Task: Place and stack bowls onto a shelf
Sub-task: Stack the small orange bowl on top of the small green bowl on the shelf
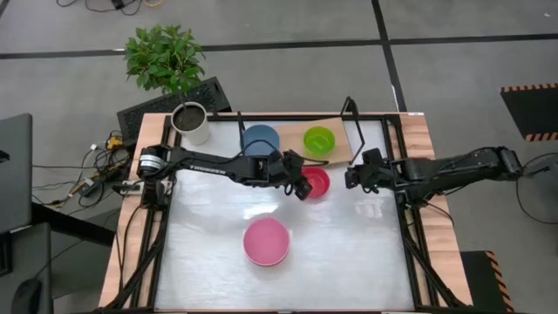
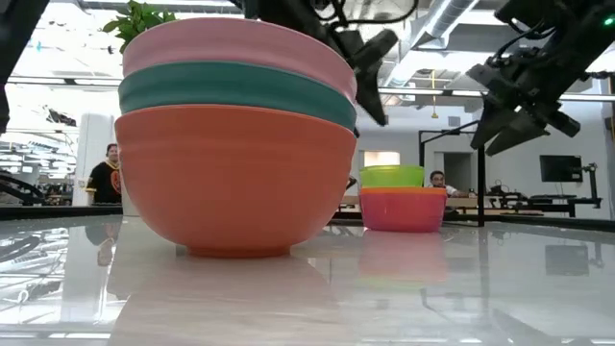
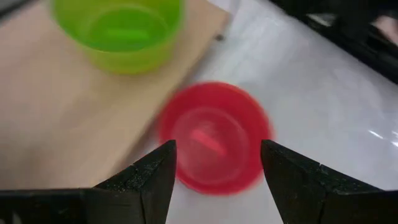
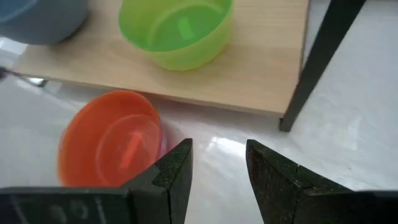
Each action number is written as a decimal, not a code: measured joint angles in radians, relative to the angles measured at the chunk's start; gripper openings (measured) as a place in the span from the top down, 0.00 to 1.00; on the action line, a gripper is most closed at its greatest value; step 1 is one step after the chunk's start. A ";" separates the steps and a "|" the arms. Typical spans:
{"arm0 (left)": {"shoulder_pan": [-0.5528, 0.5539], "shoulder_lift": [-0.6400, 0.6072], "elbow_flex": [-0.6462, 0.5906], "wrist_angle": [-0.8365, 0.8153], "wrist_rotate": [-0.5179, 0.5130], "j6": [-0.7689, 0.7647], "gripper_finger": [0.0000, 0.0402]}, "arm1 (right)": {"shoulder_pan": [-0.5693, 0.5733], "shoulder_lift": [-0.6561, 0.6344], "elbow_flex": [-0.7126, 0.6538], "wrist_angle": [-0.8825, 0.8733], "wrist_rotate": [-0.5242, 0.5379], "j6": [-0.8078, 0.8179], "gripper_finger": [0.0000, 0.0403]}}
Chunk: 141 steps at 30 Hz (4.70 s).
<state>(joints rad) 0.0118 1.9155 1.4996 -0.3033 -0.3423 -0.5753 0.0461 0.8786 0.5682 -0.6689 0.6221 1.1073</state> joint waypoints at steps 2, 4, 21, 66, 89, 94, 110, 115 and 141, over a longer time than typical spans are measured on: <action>-0.014 -0.006 0.018 0.001 0.055 -0.001 0.46 | -0.017 0.048 0.000 0.037 0.008 -0.021 0.57; -0.032 -0.023 0.050 0.002 0.090 0.005 0.46 | -0.036 0.097 -0.002 0.122 -0.006 -0.082 0.58; -0.150 -0.270 0.142 -0.224 -0.123 0.060 0.46 | -0.085 0.362 0.020 0.425 -0.125 -0.189 0.66; -0.232 -0.314 0.141 -0.268 -0.150 0.134 0.46 | 0.337 0.427 0.179 0.157 -0.422 0.323 0.40; -0.192 0.043 0.140 0.039 0.386 0.346 0.46 | 0.712 0.216 0.585 -0.331 0.049 0.504 0.40; -0.184 0.132 0.140 0.052 0.403 0.315 0.46 | 0.780 0.214 0.586 -0.353 0.131 0.571 0.40; -0.233 0.213 0.140 -0.002 0.271 0.415 0.48 | 0.783 0.274 0.586 -0.316 0.134 0.594 0.40; -0.234 0.213 0.141 0.001 0.266 0.433 0.58 | 0.783 0.273 0.586 -0.314 0.135 0.595 0.40; -0.227 0.198 0.141 0.020 0.228 0.318 0.57 | 0.792 0.278 0.585 -0.320 0.138 0.568 0.40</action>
<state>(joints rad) -0.2152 2.1134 1.6402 -0.2835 -0.1148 -0.2569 0.8383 1.1565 1.1534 -0.9894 0.7605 1.6749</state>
